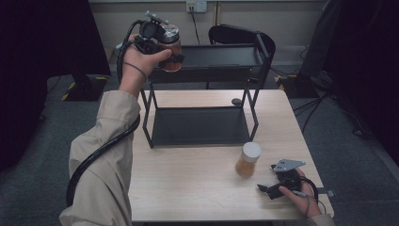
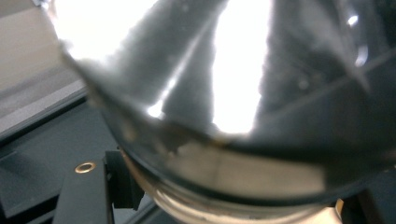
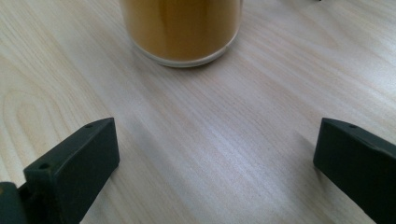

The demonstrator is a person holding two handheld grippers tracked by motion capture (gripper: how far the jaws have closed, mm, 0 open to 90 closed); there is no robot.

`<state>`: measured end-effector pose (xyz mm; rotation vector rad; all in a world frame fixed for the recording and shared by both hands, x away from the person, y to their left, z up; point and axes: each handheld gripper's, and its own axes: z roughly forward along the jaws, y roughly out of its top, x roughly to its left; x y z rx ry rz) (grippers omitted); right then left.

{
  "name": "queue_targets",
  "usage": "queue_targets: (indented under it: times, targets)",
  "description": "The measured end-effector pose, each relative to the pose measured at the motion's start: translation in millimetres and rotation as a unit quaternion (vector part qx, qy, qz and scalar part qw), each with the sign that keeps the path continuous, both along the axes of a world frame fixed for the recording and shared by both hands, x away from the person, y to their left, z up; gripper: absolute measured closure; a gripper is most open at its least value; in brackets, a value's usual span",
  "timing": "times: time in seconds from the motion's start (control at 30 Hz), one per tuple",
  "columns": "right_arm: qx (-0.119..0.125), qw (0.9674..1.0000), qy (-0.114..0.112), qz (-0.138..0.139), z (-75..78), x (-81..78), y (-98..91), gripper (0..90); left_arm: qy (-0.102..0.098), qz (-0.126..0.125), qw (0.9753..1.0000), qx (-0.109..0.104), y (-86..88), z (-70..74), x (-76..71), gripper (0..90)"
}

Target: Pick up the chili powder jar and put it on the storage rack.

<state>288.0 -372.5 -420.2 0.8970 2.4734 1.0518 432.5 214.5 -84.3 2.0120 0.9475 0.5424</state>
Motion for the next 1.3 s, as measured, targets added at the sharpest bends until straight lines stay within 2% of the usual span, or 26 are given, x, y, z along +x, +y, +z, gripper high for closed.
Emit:
queue_targets:
  times: [0.13,0.4,0.57,0.63,0.7,0.83,1.1,1.3]
  targets:
    - [0.0,1.0,0.0,0.0,0.0,0.0,0.0,0.0,0.004,0.012,0.9999,-0.003,-1.5,-0.4,12.1,30.5]
    - [0.0,1.0,0.0,0.0,0.0,0.0,0.0,0.0,0.005,0.028,0.9995,0.016,-7.0,3.7,25.2,30.5]
    - [0.0,1.0,0.0,0.0,0.0,0.0,0.0,0.0,0.007,0.035,0.9993,0.008,-7.2,0.2,32.6,30.5]
    - [0.0,1.0,0.0,0.0,0.0,0.0,0.0,0.0,0.009,0.038,0.9992,0.011,-8.5,-1.3,35.5,30.5]
    - [0.0,1.0,0.0,0.0,0.1,0.0,0.0,0.0,0.015,0.046,0.9988,0.01,-10.1,-6.3,40.5,30.5]
    - [0.0,1.0,0.0,0.0,0.1,0.0,0.0,0.0,0.016,0.057,0.9982,0.009,-12.3,-9.9,43.4,30.5]
    - [0.0,1.0,0.0,0.0,0.0,0.0,0.0,0.0,0.014,0.06,0.998,0.016,-18.3,-14.4,47.9,30.4]
    - [0.0,1.0,0.0,0.0,0.0,0.0,0.0,0.0,0.009,0.063,0.9979,0.012,-20.4,-16.8,47.2,30.4]
